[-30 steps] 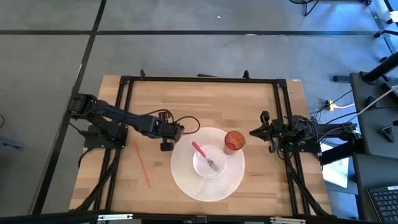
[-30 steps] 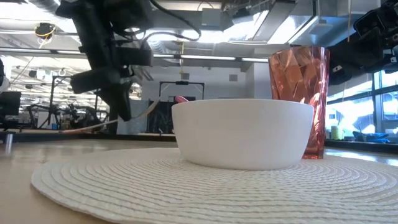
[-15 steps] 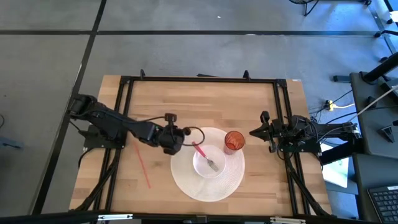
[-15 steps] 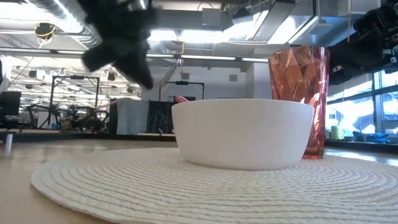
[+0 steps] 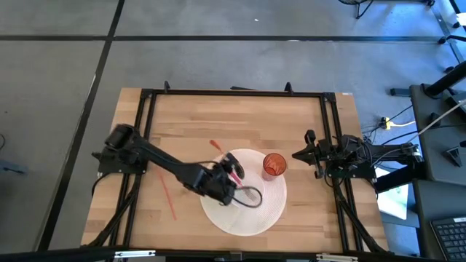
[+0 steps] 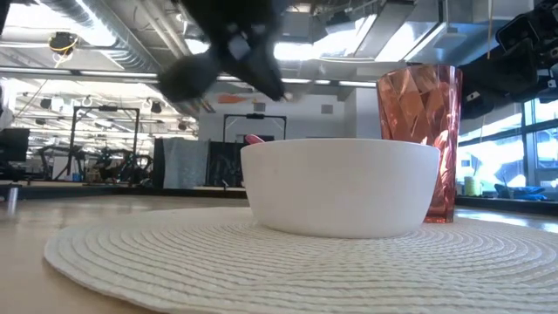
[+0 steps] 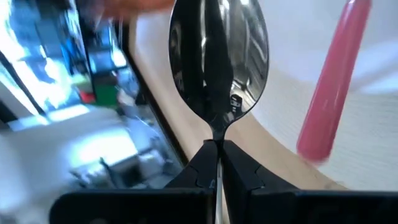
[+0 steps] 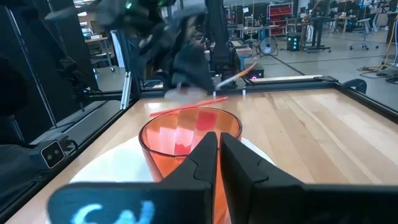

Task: Pick & Place Utensil
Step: Put the orange spoon into the white bowl

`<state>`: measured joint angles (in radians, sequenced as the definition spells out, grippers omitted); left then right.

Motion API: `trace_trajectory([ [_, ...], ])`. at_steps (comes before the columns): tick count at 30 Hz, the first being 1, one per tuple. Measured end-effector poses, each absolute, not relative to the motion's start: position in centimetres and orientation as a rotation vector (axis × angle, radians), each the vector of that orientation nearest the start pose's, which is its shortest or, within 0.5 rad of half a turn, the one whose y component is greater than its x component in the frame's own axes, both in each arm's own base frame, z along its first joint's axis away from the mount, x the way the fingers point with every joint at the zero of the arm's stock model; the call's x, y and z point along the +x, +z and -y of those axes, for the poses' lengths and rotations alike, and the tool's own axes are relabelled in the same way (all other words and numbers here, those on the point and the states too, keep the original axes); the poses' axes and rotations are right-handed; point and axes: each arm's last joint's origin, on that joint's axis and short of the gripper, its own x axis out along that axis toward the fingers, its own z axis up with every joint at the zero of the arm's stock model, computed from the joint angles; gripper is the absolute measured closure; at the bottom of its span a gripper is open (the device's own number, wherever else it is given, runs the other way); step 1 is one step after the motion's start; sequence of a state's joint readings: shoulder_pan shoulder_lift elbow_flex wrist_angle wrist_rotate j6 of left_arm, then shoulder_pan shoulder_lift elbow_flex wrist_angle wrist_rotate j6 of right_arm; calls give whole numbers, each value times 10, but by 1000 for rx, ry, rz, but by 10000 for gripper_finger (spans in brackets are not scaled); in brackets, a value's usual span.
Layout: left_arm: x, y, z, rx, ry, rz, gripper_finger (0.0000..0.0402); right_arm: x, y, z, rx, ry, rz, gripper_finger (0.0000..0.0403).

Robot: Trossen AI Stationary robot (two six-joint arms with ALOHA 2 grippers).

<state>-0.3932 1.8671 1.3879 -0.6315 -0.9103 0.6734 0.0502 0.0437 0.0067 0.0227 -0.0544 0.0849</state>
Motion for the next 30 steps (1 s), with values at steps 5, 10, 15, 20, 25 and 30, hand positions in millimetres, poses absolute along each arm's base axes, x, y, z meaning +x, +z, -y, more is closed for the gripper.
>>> trace_trajectory([
  [5, 382, 192, 135, 1557, 52, -1058, 398, 100, 165, -7, 74, 104, -18, 382],
  [10, 398, 181, 143, 1722, -6, -993, 398, 100, 165, -7, 74, 104, -18, 382],
  [15, 402, 178, 146, 1824, -114, -956, 398, 100, 165, -7, 72, 104, -18, 382],
  [20, 403, 177, 147, 1863, -231, -915, 398, 100, 165, -7, 70, 104, -18, 382],
  [25, 402, 176, 149, 1878, -300, -888, 398, 100, 165, -7, 70, 104, -18, 382],
  [30, 399, 177, 154, 1950, -269, -916, 398, 100, 165, -7, 70, 104, -18, 382],
])
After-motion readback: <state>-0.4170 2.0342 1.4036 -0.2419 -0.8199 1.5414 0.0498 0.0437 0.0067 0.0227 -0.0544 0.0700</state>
